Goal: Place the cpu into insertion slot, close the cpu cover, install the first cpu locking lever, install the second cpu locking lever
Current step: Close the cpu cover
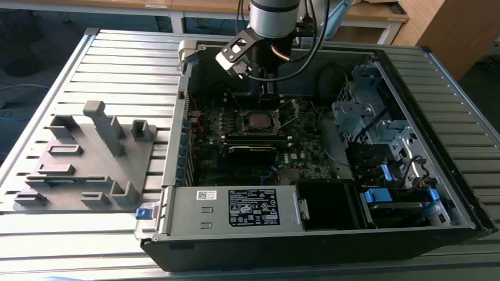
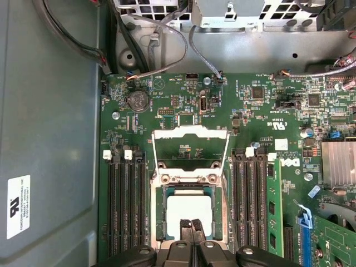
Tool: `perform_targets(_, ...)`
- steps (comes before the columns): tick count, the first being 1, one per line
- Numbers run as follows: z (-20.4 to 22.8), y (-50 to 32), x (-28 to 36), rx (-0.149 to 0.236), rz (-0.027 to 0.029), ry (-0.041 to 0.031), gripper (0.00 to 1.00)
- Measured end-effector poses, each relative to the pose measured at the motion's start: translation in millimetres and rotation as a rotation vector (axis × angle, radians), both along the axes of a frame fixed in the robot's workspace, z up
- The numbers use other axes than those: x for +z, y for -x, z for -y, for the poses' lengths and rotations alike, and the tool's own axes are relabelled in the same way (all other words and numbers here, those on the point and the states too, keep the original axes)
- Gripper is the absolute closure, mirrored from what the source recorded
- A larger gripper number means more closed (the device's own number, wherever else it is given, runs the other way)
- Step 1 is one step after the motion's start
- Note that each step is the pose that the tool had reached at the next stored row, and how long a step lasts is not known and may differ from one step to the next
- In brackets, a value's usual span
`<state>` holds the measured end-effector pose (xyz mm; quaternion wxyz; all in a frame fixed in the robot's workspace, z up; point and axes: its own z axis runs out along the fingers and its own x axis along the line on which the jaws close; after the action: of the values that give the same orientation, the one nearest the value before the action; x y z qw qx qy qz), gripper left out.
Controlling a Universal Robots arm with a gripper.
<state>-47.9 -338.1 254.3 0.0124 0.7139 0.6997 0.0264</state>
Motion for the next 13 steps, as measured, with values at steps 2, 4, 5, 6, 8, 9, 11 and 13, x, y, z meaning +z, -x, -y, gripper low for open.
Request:
perform_targets(2,0.0,-0.7,0.1,0.0,-0.0002,0.0002,0.89)
perform_targets(4,0.0,-1.8,0.1,0.0,-0.0001,0.0002,0.89)
perform_targets(5,0.0,-2.2,0.0,0.0,-0.0001,0.0001,0.89)
perform_targets(6,0.0,-2.6,0.1,0.0,-0.0001,0.0001,0.89)
perform_targets(8,0.0,-3.8,0.0,0.0,0.0,0.0001,0.89)
perform_targets(9,0.0,-4.6,0.0,0.0,-0.0001,0.0001,0.89)
perform_targets(11,0.0,-5.9,0.0,0.0,-0.0001,0.0001,0.89)
perform_targets(13,0.0,-6.0,0.0,0.0,0.0,0.0,0.89)
